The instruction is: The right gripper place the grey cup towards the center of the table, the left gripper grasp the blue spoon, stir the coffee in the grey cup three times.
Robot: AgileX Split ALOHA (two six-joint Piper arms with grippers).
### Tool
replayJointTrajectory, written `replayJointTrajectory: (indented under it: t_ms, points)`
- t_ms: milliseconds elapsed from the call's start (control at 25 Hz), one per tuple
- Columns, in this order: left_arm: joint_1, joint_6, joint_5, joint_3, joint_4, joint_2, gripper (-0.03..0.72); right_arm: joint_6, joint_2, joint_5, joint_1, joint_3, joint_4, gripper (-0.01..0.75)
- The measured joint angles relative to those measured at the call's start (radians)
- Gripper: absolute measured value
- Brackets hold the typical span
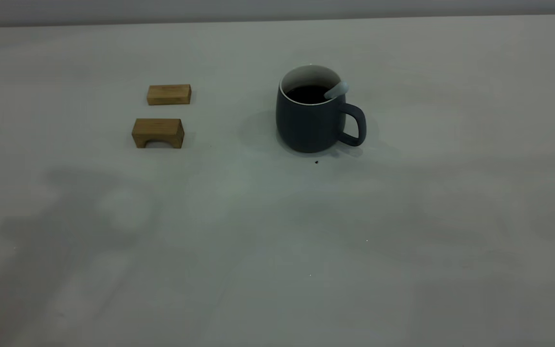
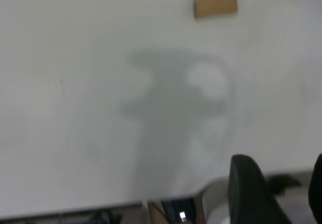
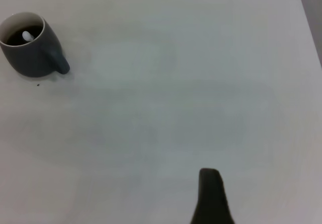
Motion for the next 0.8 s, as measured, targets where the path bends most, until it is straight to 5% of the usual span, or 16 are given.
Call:
replayJointTrajectory:
  t_ms: [280, 600, 800]
  points:
    - [0.014, 0.001, 0.0, 0.353, 0.002, -0.351, 0.363, 0.0, 0.0, 0.0, 0.0, 0.0, 0.0, 0.591]
    - [0.284, 0.068, 0.0, 0.6, -0.025, -0.725, 0.363, 0.0, 0.0, 0.0, 0.0, 0.0, 0.0, 0.591]
    - [0.392, 0.138, -0.006, 0.69, -0.045, -0.961, 0.363, 0.0, 0.0, 0.0, 0.0, 0.0, 0.0, 0.591]
